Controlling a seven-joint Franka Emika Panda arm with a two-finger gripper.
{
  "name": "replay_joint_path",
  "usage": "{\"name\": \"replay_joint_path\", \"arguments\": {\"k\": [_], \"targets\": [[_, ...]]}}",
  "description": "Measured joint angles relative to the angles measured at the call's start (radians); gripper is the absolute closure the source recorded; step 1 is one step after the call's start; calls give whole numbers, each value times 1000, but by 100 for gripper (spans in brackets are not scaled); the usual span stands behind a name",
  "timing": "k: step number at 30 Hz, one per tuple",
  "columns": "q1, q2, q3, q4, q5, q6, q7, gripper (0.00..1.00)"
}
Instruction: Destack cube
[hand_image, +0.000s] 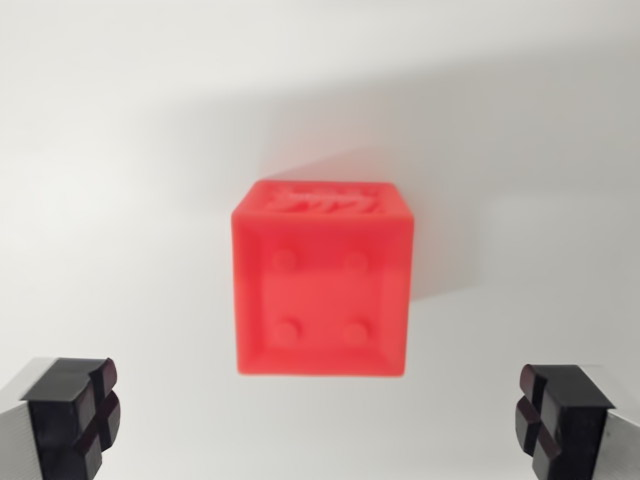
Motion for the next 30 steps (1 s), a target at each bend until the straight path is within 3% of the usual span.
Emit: {"name": "replay_joint_path", "arguments": {"k": [14, 30], "targets": [[0, -108, 0, 1, 0, -108, 0, 0], [0, -209, -1, 38, 0, -247, 0, 0]]}}
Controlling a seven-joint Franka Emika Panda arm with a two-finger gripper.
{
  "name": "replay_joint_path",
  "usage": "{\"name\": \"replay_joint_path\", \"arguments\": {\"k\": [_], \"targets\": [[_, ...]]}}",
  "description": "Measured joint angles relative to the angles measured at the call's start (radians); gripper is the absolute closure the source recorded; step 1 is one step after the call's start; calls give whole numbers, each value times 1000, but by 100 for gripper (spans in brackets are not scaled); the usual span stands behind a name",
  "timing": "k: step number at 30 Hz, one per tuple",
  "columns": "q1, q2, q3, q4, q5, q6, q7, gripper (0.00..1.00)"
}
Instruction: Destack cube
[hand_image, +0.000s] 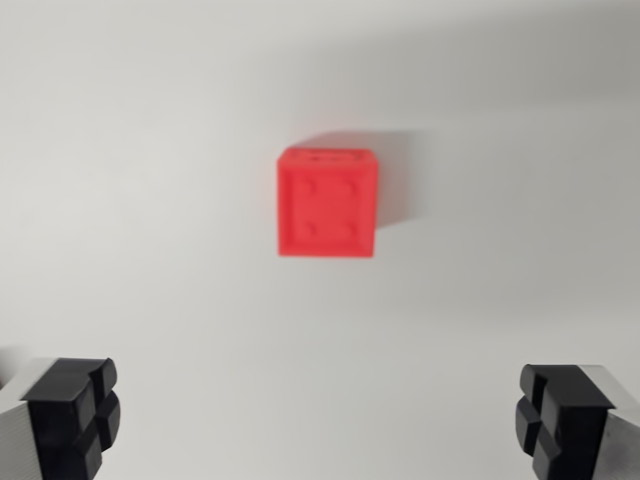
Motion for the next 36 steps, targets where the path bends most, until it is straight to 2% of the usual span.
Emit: {"name": "replay_joint_path", "arguments": {"k": [22, 36], "targets": [[0, -77, 0, 77, 0, -154, 0, 0], [0, -87, 0, 99, 0, -188, 0, 0]]}}
